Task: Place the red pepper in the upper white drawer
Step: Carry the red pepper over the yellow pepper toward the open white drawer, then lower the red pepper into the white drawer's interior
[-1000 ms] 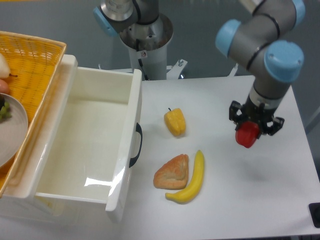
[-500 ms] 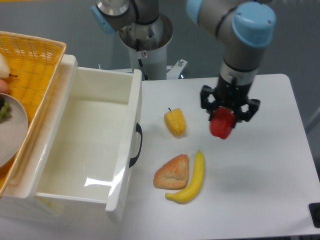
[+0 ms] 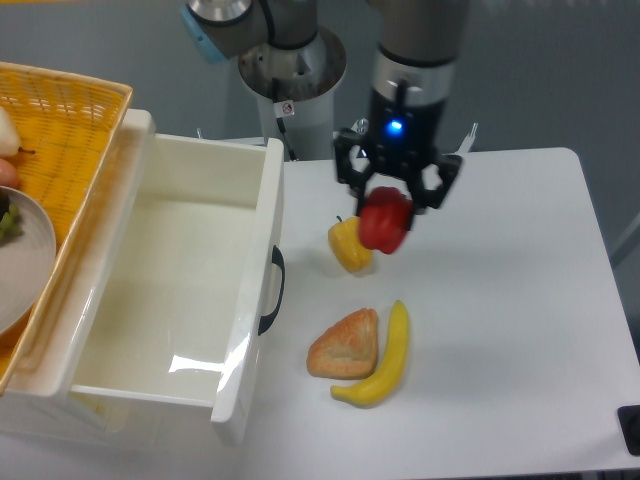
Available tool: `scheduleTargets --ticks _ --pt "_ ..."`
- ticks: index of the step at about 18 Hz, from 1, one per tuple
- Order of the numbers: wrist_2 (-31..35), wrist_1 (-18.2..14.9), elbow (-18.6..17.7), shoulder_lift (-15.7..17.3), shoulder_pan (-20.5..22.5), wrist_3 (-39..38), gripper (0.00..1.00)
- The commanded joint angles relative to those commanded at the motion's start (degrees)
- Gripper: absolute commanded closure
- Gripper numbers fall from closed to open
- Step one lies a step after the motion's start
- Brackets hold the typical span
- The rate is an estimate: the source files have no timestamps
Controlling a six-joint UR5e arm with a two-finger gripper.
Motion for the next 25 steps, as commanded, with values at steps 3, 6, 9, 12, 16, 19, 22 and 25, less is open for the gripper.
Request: scheduleTargets --ticks 3,6,9,12,16,19,22,25 --pt "-0.1 0.0 0.0 1.0 -3.2 0.1 0.76" --pt "0.1 0.0 -0.1 0.9 -6.6 0.2 0.76" --pt "0.2 0.4 -1.9 0.7 -8.5 0.5 0.76" --pt "0.2 1.0 -3.1 0.4 -10.3 0.7 0.75" --pt "0.2 1.1 -3.5 0.0 -11.1 0.6 0.75" --pt "0.2 1.3 -4.1 -0.3 -12.1 0.6 0.75" --pt "0.3 1.4 -4.2 -1.0 -13.4 0.5 0.75" --pt "0.3 1.5 -4.2 -2.1 -13.5 0.7 0.74"
